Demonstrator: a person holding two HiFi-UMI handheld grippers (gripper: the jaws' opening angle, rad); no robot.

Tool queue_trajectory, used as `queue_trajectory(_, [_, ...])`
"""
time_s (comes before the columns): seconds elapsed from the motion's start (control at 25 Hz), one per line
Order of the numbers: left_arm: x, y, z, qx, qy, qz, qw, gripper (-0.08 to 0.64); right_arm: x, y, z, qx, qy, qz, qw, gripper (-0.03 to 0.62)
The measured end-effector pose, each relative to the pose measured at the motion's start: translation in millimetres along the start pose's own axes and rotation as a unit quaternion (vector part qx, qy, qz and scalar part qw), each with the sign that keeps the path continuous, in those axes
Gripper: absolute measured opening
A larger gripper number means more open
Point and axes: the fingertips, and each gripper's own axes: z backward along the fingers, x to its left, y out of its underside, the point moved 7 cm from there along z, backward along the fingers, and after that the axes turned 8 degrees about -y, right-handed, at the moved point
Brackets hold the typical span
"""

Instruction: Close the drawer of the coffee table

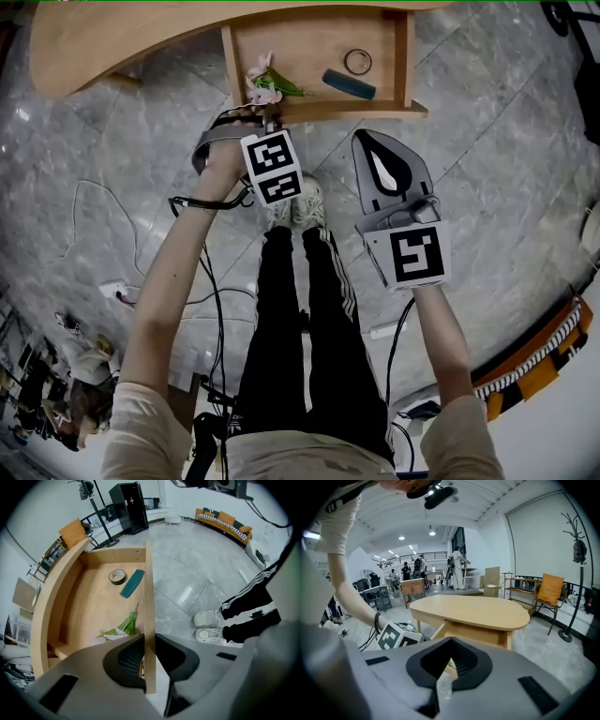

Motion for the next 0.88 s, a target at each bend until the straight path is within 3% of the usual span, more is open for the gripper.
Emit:
queue_trajectory(0.28, [0.4, 3.0, 6.1, -0.008, -0.024, 0.019, 0.9995, 0.078, -1.7, 3.4, 6.9, 0.007, 0.012, -0.024, 1.0, 0.006])
queue_trajectory(0.56, [21.5, -4.1, 47.5, -0.012, -0.043, 0.054, 0.9975, 0.078, -5.1, -1.5, 27.3, 0.008, 0.021, -0.052, 0.998, 0.006])
queue_trajectory(0.88, [24.7, -3.2, 53.6, -0.019, -0.042, 0.054, 0.9975, 0.078, -4.8, -15.2, 24.4, -0.001, 0.037, -0.067, 0.997, 0.006])
